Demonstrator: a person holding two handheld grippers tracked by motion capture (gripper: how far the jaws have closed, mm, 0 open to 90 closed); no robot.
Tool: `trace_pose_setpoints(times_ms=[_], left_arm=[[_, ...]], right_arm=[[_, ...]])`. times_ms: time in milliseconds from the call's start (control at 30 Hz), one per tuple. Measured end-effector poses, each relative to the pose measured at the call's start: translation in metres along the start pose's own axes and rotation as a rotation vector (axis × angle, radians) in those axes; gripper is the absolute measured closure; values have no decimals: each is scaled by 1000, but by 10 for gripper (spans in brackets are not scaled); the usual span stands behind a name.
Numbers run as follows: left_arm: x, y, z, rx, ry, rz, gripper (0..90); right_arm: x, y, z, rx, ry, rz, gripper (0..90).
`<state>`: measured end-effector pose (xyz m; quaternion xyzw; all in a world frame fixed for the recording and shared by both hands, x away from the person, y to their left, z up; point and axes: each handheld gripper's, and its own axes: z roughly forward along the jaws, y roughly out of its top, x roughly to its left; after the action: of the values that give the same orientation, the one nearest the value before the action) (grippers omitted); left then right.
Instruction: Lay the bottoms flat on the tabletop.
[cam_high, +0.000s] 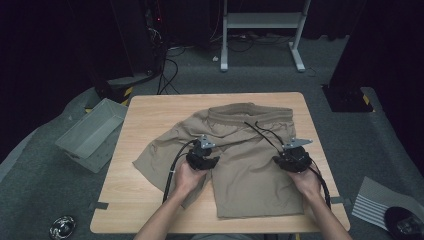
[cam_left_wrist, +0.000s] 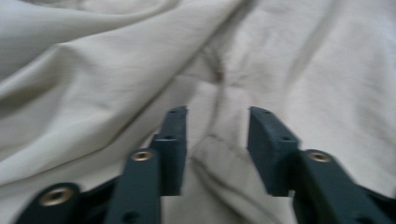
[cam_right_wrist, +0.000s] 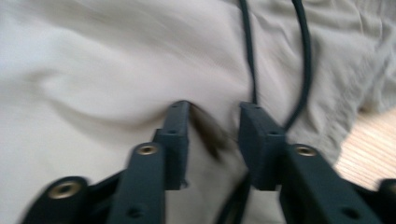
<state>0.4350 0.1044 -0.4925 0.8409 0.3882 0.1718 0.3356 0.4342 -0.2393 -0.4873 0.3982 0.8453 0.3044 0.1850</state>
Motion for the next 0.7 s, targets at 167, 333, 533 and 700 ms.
trace_pose_setpoints(times_ms=[167,333,533,700], left_arm=[[16,-8,-2,23,55,-57,502],[23,-23,2,68,56,-64,553],[16,-42,-10,29,20,-59,609],[11,-43,-18,38,37,-12,611]], right_arm=[[22,3,0,18,2,-65,573],[20,-8,14,86,12,-77,770],[9,-22,5,69,-15,-111,890],[2,-23,0,84,-29,-73,807]])
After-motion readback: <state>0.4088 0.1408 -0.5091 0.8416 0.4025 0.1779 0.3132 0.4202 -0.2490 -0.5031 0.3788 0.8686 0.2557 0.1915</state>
